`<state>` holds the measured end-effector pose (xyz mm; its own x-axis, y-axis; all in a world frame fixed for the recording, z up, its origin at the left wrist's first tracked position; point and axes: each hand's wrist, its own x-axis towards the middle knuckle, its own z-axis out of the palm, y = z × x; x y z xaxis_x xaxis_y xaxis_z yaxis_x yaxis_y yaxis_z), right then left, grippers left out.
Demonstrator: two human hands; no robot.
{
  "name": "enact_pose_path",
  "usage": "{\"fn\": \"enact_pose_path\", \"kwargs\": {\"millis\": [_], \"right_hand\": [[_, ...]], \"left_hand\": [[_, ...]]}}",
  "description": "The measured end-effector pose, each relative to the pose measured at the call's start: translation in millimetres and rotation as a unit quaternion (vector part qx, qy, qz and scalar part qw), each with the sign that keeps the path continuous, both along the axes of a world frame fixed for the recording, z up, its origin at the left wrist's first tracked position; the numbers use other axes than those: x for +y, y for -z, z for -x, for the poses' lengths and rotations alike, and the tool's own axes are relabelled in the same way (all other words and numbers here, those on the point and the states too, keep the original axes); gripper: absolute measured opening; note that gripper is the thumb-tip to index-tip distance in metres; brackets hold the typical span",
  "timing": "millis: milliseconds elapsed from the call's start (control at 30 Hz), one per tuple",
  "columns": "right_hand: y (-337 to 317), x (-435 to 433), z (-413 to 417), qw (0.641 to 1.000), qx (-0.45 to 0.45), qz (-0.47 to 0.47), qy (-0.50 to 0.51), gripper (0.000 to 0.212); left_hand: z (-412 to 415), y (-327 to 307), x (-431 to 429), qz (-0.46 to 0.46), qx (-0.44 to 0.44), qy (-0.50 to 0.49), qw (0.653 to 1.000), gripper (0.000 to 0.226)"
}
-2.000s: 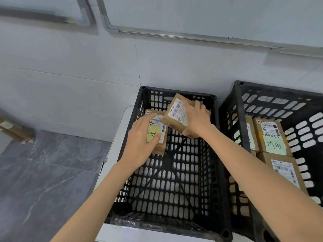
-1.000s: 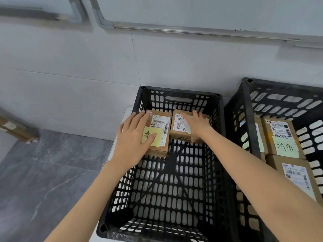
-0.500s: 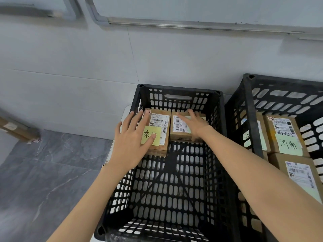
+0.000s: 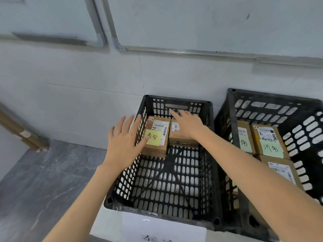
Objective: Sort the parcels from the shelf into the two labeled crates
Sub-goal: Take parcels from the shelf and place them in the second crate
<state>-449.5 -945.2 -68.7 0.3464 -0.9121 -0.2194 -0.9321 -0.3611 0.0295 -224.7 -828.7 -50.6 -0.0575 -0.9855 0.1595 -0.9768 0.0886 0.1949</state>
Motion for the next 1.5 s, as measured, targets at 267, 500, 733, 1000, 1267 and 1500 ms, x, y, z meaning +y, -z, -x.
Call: {"fn": "enact_pose_path", "kwargs": {"millis": [267, 500, 733, 1000, 1267, 1500], "right_hand": [[-96.1, 113.3, -13.4, 0.987, -0.114, 0.095, -0.059, 0.088], [-154.5, 260.9, -25.8, 0.971, -0.150, 0.139, -0.126, 0.085], [-192.6, 406.4, -56.2, 0.952, -0.172, 0.139, -0.210, 0.084], [-218.5, 560.1, -147.7, 0.890, -0.264, 0.086, -0.363, 0.083], [-219.3, 712.1, -246.2, 0.813, -0.277, 0.052, -0.510, 0.090], [-207.0, 848.2, -329.7, 0.753, -0.286, 0.008, -0.593, 0.083]], "left_hand": [[-11.1, -57.8, 101.2, 0.044, -0.006, -0.077, 0.996, 0.074], [-7.7, -102.0, 247.3, 0.071, -0.004, -0.143, 0.987, 0.072], [-14.7, -130.5, 416.8, 0.089, 0.012, -0.223, 0.971, 0.073], [-49.6, -153.2, 607.1, 0.109, -0.005, -0.361, 0.926, 0.073], [-102.8, -156.8, 795.1, 0.097, 0.007, -0.514, 0.852, 0.075], [-148.2, -135.7, 950.0, 0.094, -0.017, -0.629, 0.772, 0.076]]}}
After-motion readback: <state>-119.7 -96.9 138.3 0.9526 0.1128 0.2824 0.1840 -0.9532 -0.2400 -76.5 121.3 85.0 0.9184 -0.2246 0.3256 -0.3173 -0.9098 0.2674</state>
